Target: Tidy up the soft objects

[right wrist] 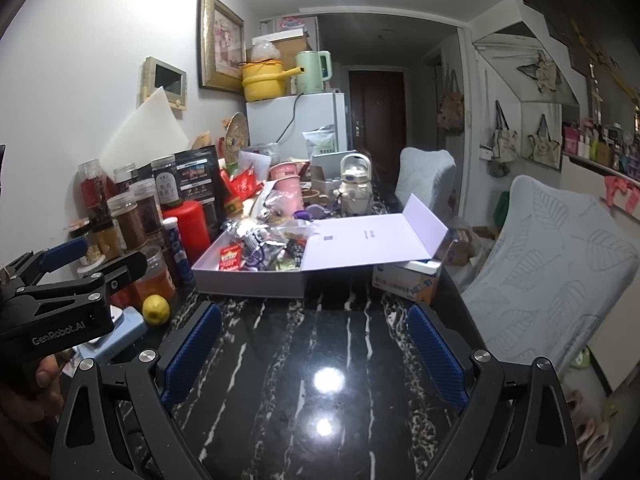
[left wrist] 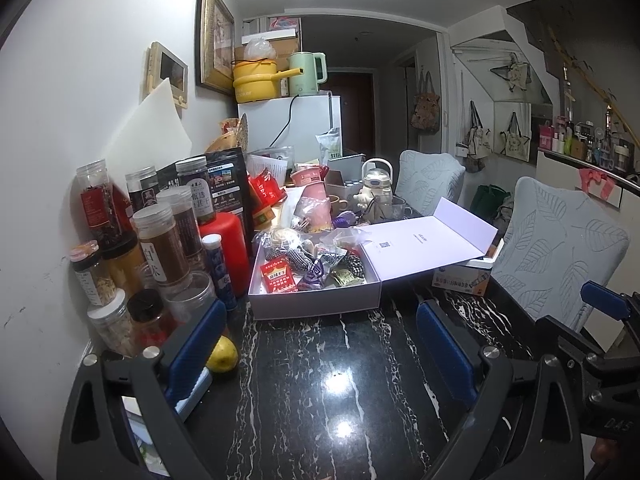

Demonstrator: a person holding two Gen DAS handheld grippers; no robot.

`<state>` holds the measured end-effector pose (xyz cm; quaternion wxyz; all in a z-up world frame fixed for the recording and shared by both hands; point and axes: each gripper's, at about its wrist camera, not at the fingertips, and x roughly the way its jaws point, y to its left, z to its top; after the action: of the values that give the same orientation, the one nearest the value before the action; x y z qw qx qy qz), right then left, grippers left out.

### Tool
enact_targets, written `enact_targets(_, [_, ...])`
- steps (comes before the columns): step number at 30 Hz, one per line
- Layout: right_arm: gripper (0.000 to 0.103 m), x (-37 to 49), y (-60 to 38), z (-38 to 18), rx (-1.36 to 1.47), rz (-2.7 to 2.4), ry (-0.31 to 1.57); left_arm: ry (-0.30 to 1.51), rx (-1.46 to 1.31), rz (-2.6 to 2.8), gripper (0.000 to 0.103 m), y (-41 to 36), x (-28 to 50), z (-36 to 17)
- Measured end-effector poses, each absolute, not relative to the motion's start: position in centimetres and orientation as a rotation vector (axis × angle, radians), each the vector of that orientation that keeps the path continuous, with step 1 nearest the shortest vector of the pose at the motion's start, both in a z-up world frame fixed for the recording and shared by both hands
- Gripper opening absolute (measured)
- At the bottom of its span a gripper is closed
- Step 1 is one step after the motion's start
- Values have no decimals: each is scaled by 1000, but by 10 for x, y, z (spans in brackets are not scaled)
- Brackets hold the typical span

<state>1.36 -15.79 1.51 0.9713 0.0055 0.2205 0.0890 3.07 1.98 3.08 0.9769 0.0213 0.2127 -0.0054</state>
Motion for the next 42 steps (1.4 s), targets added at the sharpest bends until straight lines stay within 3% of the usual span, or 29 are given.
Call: enact_targets(42, [96,50,-150,26,-43,163,475,500,42,18,98,25,64,30])
